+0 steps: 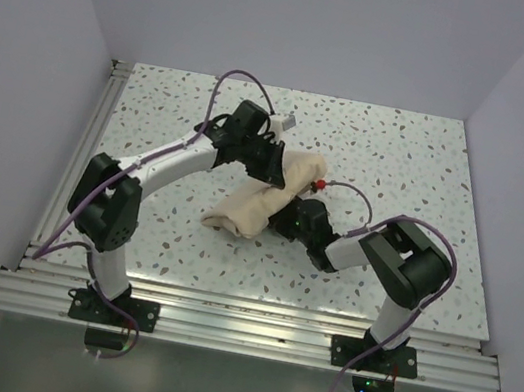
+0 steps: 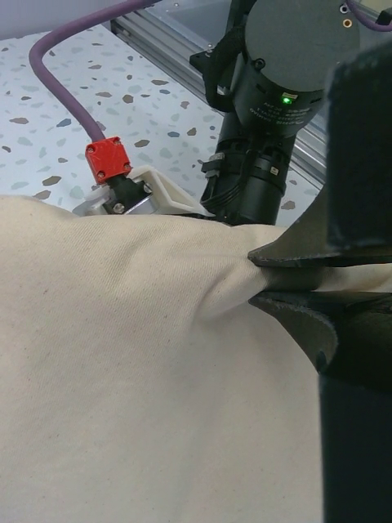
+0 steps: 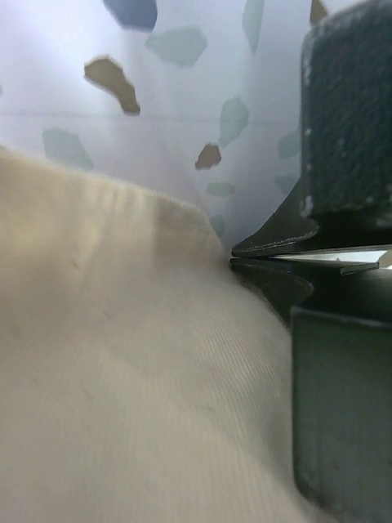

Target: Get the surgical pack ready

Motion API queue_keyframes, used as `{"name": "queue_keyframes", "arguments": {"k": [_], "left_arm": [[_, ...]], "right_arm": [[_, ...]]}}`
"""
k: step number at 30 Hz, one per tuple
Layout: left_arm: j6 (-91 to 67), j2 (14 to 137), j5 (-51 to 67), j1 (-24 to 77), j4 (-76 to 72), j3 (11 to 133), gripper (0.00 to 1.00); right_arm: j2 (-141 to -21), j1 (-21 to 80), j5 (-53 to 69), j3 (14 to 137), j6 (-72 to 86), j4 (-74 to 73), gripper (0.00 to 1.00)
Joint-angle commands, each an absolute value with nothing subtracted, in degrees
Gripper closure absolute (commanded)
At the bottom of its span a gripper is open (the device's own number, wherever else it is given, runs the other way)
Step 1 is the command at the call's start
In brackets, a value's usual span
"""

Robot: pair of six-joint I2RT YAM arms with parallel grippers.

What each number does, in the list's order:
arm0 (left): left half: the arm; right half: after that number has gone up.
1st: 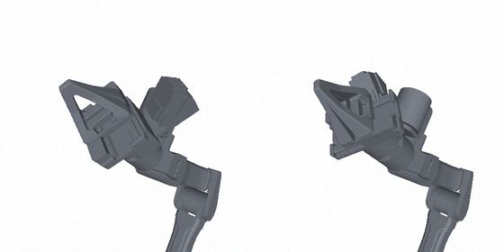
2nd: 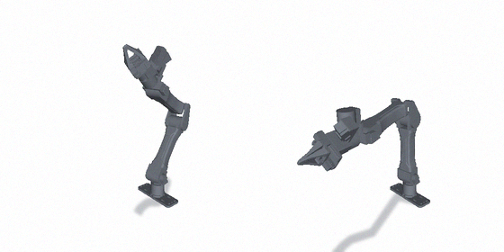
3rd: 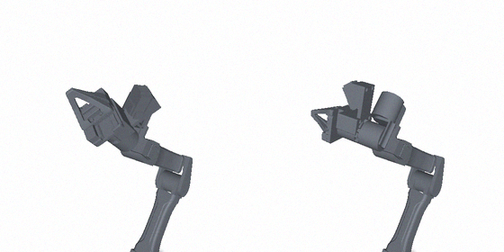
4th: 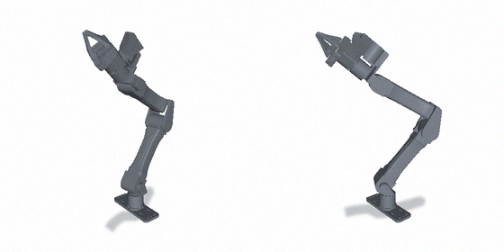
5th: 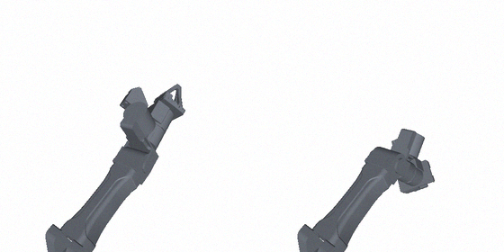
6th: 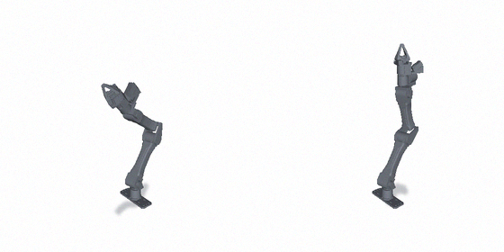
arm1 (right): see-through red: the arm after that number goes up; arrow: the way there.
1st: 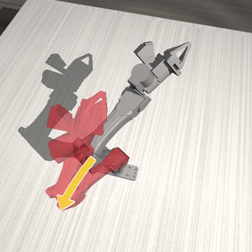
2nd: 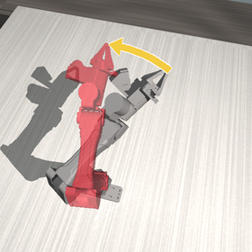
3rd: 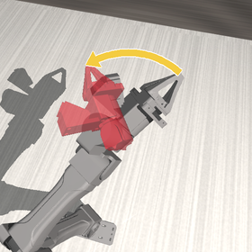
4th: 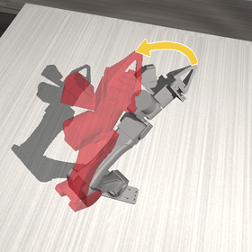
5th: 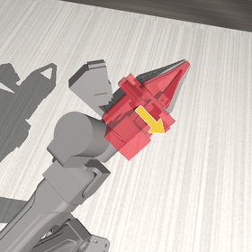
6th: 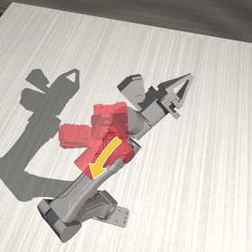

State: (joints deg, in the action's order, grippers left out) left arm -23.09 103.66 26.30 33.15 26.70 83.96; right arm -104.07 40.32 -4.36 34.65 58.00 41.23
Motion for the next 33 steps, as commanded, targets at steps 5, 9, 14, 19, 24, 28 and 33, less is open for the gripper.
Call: {"name": "queue_keyframes", "arguments": {"k": [5,9,14,19,24,28,33], "left_arm": [[-26.2,100.7,30.6,35.1,18.5,78.0,1.00],[-27.4,101.3,30.1,37.0,15.3,76.5,1.00],[-28.6,102.0,29.4,38.5,13.0,74.4,1.00],[-28.7,102.1,27.1,39.0,11.3,71.9,1.00],[-28.2,103.3,21.8,41.7,5.5,68.3,1.00],[-28.1,104.6,15.3,44.3,-1.1,63.0,1.00],[-28.0,104.2,7.0,46.3,-8.0,58.5,1.00]], "right_arm": [[-106.1,38.8,-3.6,29.7,65.6,55.4,0.96],[-110.4,38.8,-3.2,29.3,68.2,62.7,0.97],[-112.1,38.8,-4.1,27.1,69.9,70.7,0.98],[-108.0,38.8,-5.8,22.2,70.7,68.7,0.90],[-100.6,38.3,-7.7,18.5,72.6,58.1,0.81],[-92.4,35.9,-9.0,16.8,74.2,41.7,0.80],[-76.3,34.5,-13.8,17.1,72.3,19.5,0.80]]}}
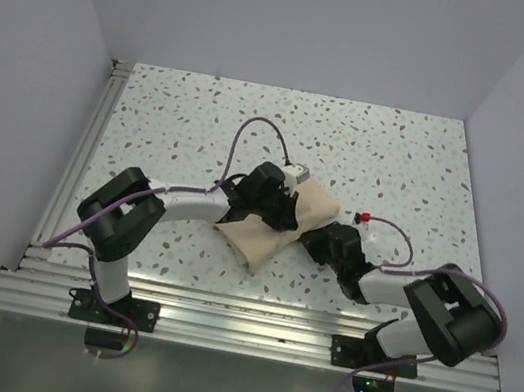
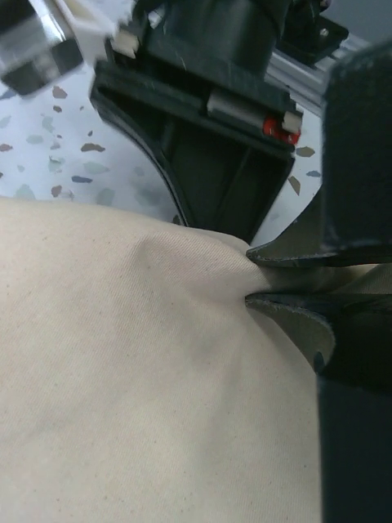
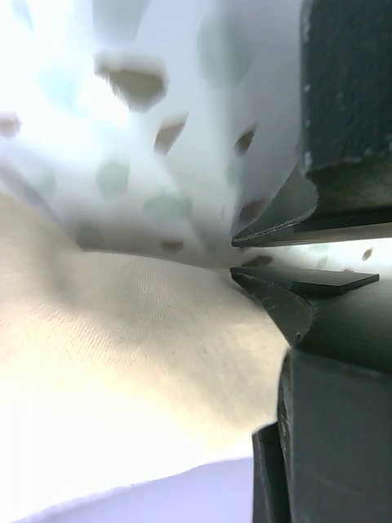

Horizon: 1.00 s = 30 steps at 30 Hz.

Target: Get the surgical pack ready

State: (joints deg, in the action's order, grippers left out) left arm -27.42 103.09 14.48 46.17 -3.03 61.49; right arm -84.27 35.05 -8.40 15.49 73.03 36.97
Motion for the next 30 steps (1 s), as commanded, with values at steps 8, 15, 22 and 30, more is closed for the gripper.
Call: {"name": "queue_keyframes", "arguments": {"k": [8,15,22,30], "left_arm": [[-26.5,102.0,0.1,49.9,-11.0,55.5,1.00],[-24.0,96.0,-6.3,52.7,-6.6,56.4,0.65],[-22.7,90.2,-9.8,54.1,-1.9,56.4,0.43],[-16.9,82.2,-18.2,58.2,3.2,52.7,0.37]], "right_arm": [[-59.6,34.1,-25.8,25.7,64.2,-15.5,0.78],[-53.7,33.9,-30.6,32.1,57.5,-22.6,0.36],[-58.9,31.9,-23.3,41.9,48.9,-20.6,0.30],[-71.3,30.1,-12.9,50.4,48.2,-21.3,0.24]]}}
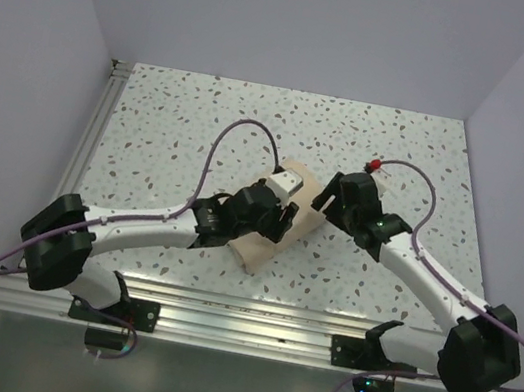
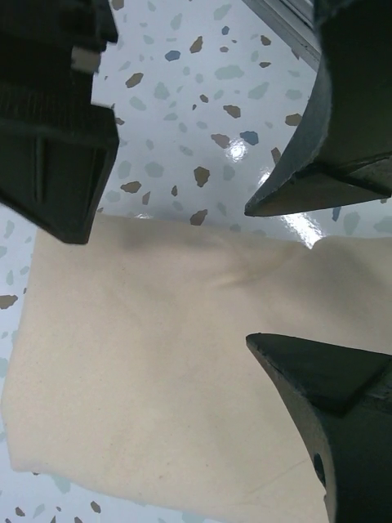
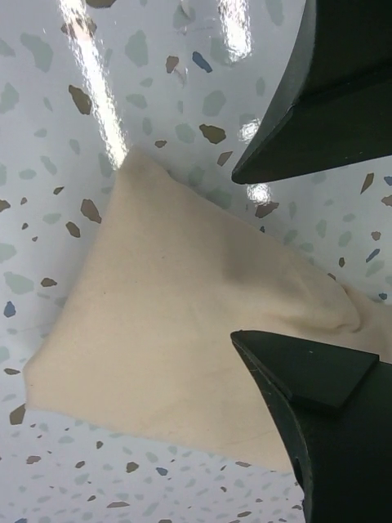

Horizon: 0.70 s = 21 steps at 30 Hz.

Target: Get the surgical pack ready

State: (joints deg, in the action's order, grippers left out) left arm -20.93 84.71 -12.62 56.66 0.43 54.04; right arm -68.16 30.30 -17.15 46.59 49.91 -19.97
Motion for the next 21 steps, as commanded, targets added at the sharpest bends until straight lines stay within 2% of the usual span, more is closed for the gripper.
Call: {"name": "queue_keyframes", "arguments": {"k": [1,7,13,18,21], "left_arm": [[-16.1,82.0,-19.2,59.1,3.7,52.3,0.37],[-15.7,84.7,-29.6,63.8,8.1,53.0,0.37],[-15.9,88.1,-31.9,65.4,8.7,53.6,0.39],[-16.1,89.2,-32.3,66.0,9.2,52.5,0.46],[-17.9,88.1,-31.8,66.4,9.6,50.3,0.56]], "right_arm": [[-72.0,30.2,-12.7,51.3,48.3,-22.1,0.24],[-76.2,30.1,-11.5,51.9,49.3,-20.6,0.24],[-79.9,30.3,-12.5,52.8,48.6,-20.0,0.25],[-84.1,30.1,-14.1,54.1,46.9,-18.4,0.31],[-86.0,29.0,-14.5,54.7,43.6,-15.0,0.36]]}}
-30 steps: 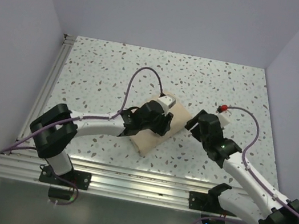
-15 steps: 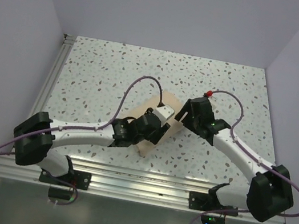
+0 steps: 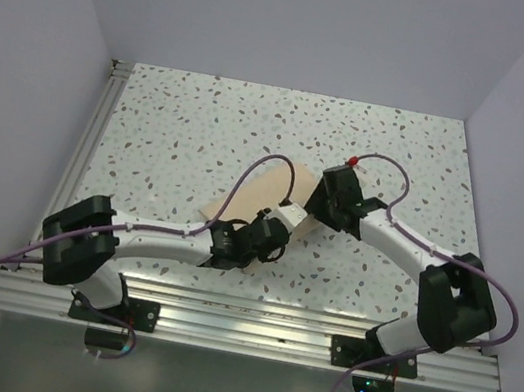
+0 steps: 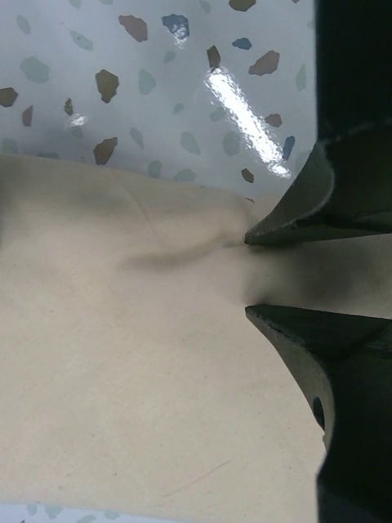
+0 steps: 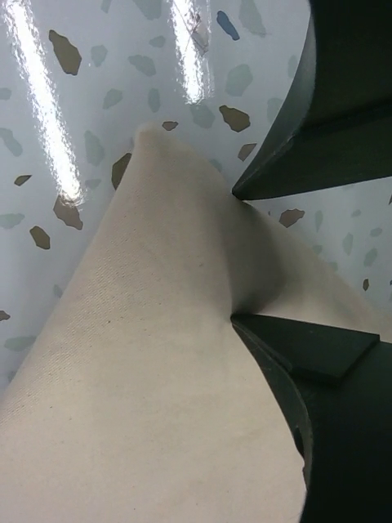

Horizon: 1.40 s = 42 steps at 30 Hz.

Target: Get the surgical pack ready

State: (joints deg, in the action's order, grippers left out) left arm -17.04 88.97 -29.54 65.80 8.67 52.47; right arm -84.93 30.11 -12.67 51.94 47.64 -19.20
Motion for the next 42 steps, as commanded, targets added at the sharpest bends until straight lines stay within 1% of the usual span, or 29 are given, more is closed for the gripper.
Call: {"name": "queue_keyframes", "arguments": {"k": [1,4,5,7,10,11,12,13,14,16,19,27,33,35,36,38,40,42], "left_arm": [[-18.5,87.5,-31.4,66.4,9.6,49.5,0.63],[-20.9,84.7,-30.9,67.2,10.3,46.4,0.76],[-21.8,83.4,-30.7,67.5,10.5,45.7,0.78],[-24.6,82.4,-30.2,68.3,11.1,43.2,0.80],[-29.4,81.1,-30.4,69.1,12.0,39.8,0.80],[-30.7,80.6,-30.7,69.3,12.0,39.0,0.79],[-33.3,80.3,-30.9,69.9,12.2,37.5,0.76],[-34.3,79.8,-31.2,70.2,11.7,36.7,0.65],[-35.0,79.6,-31.5,71.1,11.5,35.6,0.60],[-36.4,79.4,-33.2,71.9,11.4,35.2,0.50],[-36.3,79.3,-35.0,72.9,12.6,35.9,0.45],[-38.9,78.1,-39.2,76.6,17.7,37.0,0.43],[-40.6,76.7,-42.4,78.6,19.5,37.4,0.36],[-40.6,75.5,-42.5,78.6,19.6,38.1,0.30],[-40.4,74.8,-42.7,78.6,19.4,38.2,0.23],[-40.1,72.3,-43.0,78.6,19.6,38.9,0.15],[-40.6,69.2,-43.7,78.6,20.4,39.3,0.10],[-43.9,66.8,-45.1,78.4,23.2,39.3,0.08]], "right_arm": [[-86.5,28.6,-13.3,54.8,42.9,-14.4,0.41],[-88.2,26.5,-11.9,55.4,40.9,-13.3,0.47],[-88.5,26.1,-11.5,55.5,40.3,-13.0,0.47],[-89.2,25.3,-11.3,55.9,39.3,-12.7,0.47],[-89.8,24.8,-10.7,56.2,38.2,-12.2,0.42],[-89.9,24.8,-10.6,56.2,38.0,-12.1,0.39],[-90.0,24.7,-10.6,56.1,37.5,-11.9,0.38],[-90.2,24.7,-10.4,56.0,37.3,-11.6,0.37],[-90.2,24.7,-10.1,56.0,37.1,-11.5,0.34],[-90.1,24.7,-9.7,55.8,36.9,-10.8,0.32],[-89.9,24.7,-9.4,56.0,36.6,-10.6,0.31],[-90.4,24.7,-9.9,57.2,33.8,-9.9,0.27],[-90.8,24.6,-8.4,57.8,31.4,-8.4,0.24],[-90.0,24.6,-7.8,57.9,30.7,-8.0,0.21],[-89.6,24.6,-7.6,57.6,29.8,-7.6,0.20],[-87.5,24.4,-6.9,57.0,28.8,-6.7,0.18],[-85.2,24.2,-5.9,56.0,27.7,-5.5,0.16],[-83.8,23.6,-3.6,55.1,26.7,-3.9,0.15]]}}
